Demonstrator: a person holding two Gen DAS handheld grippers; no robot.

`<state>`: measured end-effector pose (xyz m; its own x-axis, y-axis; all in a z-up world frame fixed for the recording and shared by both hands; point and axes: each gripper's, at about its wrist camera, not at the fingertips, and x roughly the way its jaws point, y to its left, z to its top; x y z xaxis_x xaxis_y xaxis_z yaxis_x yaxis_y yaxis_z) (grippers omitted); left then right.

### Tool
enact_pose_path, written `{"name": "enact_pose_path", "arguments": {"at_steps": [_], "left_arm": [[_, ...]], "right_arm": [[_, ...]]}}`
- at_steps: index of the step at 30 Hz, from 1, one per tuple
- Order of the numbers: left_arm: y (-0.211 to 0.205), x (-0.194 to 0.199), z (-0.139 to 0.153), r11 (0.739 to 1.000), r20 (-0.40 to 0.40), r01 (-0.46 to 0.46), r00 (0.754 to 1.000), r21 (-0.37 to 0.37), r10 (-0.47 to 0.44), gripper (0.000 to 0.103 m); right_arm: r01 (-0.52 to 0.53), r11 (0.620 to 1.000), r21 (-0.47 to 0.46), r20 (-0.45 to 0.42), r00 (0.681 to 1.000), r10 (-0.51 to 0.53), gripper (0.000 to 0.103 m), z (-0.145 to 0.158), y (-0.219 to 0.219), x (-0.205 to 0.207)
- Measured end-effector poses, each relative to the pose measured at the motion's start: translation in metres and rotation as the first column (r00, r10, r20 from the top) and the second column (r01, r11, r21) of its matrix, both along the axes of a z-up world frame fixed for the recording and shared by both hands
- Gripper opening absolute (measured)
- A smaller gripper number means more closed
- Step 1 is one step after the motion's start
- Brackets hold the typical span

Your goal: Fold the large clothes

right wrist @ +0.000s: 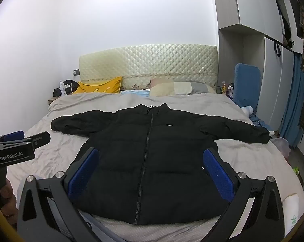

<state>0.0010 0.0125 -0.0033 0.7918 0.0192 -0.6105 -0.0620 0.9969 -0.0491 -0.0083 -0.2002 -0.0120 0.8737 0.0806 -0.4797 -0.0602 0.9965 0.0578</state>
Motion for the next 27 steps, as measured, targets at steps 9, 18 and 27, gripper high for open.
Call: {"name": "enact_pose_path", "arguments": {"at_steps": [9,18,27], "left_arm": [[-0.0032,0.0005,-0.0022,1.000,-0.002,0.000,1.000,0.009,0.000,0.102],[-0.0005,0.0020,-0.0038,1.000,-0.016,0.014,1.000,-0.016,-0.014,0.102],[-0.0034,0.0058,-0.0047,1.000,-0.020,0.024,1.000,-0.009,-0.024,0.102]], "right_arm": [[-0.004,1.000,-0.001,0.000,1.000,0.004,0.103,-0.0005,-0.0023,-0.0010],[-0.008,1.000,0.001,-0.003,1.000,0.008,0.103,-0.0018,-0.0022,0.0000],[-0.008,1.000,0.005,-0.006,1.000,0.008,0.103,-0.0029,-0.0018,0.0002]]}}
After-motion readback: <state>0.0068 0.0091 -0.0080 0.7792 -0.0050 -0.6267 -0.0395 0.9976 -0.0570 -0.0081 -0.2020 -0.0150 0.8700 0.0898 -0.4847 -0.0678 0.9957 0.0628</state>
